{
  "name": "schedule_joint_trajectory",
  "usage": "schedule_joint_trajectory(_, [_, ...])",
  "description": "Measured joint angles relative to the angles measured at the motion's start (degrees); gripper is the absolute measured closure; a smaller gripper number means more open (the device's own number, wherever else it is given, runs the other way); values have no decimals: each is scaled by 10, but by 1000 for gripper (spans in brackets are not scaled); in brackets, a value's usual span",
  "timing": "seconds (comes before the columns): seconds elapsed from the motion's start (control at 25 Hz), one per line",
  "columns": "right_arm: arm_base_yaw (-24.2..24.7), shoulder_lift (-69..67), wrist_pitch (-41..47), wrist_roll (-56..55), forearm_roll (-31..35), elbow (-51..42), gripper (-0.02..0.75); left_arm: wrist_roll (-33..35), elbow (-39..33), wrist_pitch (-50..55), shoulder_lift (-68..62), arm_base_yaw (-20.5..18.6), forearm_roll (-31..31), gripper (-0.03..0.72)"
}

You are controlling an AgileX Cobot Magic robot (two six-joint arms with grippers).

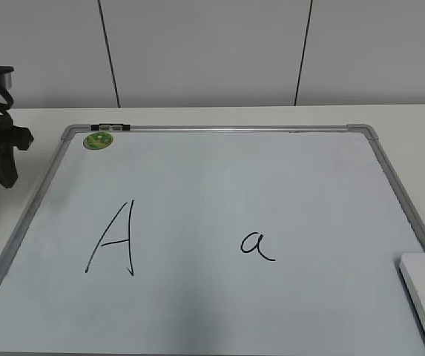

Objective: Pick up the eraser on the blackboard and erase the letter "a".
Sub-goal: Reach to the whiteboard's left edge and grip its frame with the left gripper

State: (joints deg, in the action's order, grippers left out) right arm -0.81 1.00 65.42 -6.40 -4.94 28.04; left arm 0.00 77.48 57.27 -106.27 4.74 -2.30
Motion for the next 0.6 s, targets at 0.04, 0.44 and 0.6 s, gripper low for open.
schedule_joint_trajectory(0.04, [0, 0, 0, 0, 0, 0, 237, 0, 5, -4, -11, 0, 0, 445])
schedule_joint_trajectory(0.44, [0, 0, 0, 0, 0, 0, 237, -9, 17, -46, -81, 0, 8, 445])
schedule_joint_trajectory(0.6, [0, 0, 0, 0, 0, 0, 237, -22, 20, -54, -95, 0, 23, 445])
